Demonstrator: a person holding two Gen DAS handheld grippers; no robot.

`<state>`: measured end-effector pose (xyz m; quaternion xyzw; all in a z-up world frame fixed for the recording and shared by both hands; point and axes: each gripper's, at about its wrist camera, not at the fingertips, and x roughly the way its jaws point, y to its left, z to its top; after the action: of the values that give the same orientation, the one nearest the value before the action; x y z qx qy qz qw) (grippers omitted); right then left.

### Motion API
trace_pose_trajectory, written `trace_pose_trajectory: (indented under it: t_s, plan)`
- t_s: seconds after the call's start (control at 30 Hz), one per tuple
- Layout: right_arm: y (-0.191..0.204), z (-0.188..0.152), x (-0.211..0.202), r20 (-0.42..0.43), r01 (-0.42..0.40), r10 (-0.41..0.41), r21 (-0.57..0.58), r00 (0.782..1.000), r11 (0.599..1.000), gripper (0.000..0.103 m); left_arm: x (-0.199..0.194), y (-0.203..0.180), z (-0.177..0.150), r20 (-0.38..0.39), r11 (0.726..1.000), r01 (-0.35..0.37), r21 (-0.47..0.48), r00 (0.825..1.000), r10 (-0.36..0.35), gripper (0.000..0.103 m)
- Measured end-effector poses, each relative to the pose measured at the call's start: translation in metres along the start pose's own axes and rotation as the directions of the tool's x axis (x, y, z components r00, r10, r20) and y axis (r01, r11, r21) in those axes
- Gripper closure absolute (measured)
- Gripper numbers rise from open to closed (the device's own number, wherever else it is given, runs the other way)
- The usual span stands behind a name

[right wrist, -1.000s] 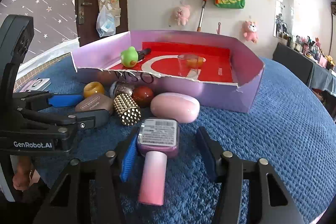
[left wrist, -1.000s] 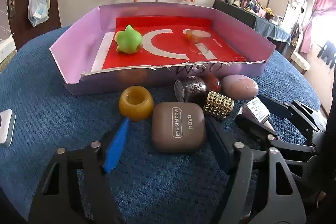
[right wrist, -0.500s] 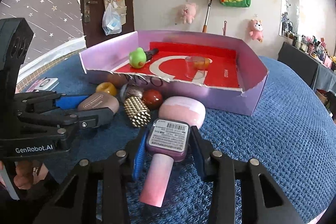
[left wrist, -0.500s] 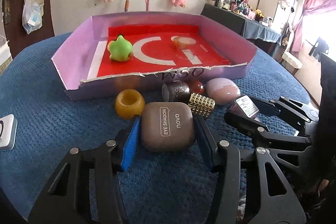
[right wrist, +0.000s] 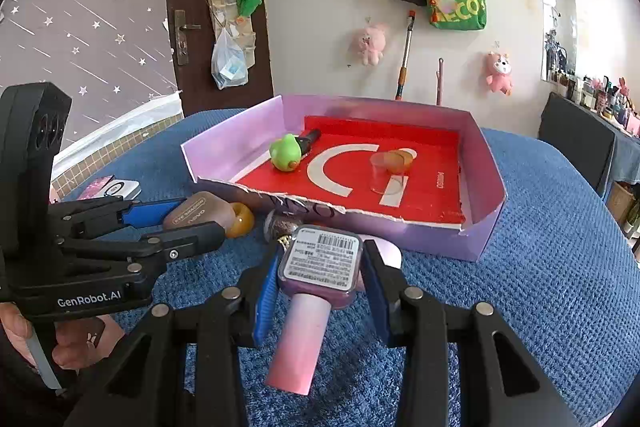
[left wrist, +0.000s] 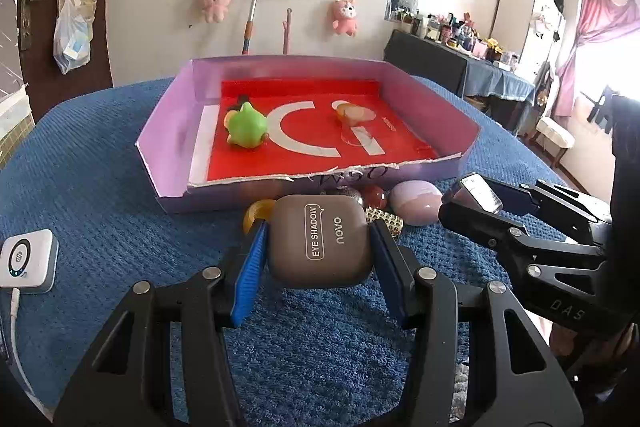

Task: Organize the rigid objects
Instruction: 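Carry the compact with left tool while right tool carries the lip gloss into the box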

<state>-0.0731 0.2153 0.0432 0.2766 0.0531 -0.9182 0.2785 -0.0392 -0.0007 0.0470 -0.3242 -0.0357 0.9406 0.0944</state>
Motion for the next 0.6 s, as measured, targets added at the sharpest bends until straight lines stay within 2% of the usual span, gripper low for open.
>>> trace_pose_trajectory:
  t_s: [0.6]
  plan:
    - [0.002, 0.011, 0.001, 0.007, -0.006, 0.006, -0.004, 1.0, 1.0, 0.061, -0.007, 0.006, 0.01, 0.035, 1.0, 0.0, -0.012, 0.999, 0.001, 0.054]
